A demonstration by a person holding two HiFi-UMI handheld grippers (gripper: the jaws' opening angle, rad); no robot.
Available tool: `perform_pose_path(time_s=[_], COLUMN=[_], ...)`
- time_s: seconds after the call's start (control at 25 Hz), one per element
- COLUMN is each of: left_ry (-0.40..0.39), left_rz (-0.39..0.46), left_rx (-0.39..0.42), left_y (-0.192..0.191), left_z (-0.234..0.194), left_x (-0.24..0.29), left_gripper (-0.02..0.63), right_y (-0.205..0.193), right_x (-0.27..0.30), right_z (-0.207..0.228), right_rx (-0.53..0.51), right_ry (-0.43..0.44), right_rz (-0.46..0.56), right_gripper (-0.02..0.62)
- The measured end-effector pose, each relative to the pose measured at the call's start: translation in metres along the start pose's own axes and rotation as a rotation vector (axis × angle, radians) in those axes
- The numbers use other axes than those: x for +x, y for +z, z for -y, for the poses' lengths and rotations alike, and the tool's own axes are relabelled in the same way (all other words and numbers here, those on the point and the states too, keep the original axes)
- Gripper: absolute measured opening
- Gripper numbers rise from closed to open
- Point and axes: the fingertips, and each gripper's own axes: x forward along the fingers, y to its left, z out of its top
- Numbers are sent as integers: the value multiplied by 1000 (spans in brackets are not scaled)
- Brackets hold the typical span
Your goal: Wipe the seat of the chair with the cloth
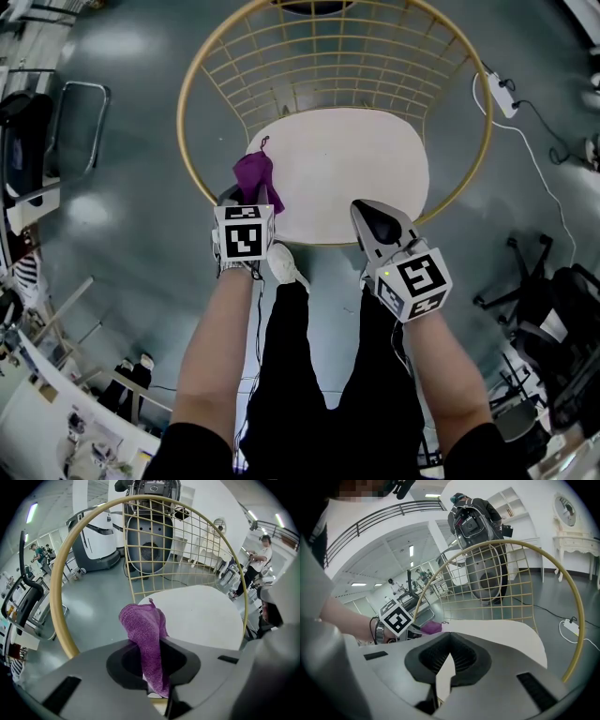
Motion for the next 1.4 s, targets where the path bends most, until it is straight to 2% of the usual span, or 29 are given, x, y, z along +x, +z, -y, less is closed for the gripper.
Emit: perform_pose_path(time_s=[0.36,0.56,0.72,0.84,1.0,1.16,1.4], left_ry=[19,-63,-187,-286,-395,-484,-560], left_rz=[20,117,228,268,296,310,306], left_rx=[0,-21,37,68,93,77,77], left_y=[-3,13,39,56,78,100,131], left_z=[-13,0,43,80,129,179,264], left_x=[-15,-22,-26,-22,-12,-1,25], left_gripper=[64,64,64,64,64,64,64], right_y=[2,4,2,-4,-10,-15,-29], right_x=[-2,-5,-17,-28,-44,-65,-111], right_z=[-2,1,20,37,64,100,162], right_rx=[23,21,33,59,85,107,132], right_ry=[-2,-3,-23,-51,-82,-111,-141], right_rz=[11,20,31,43,53,64,72], right_gripper=[12,12,12,12,12,12,12])
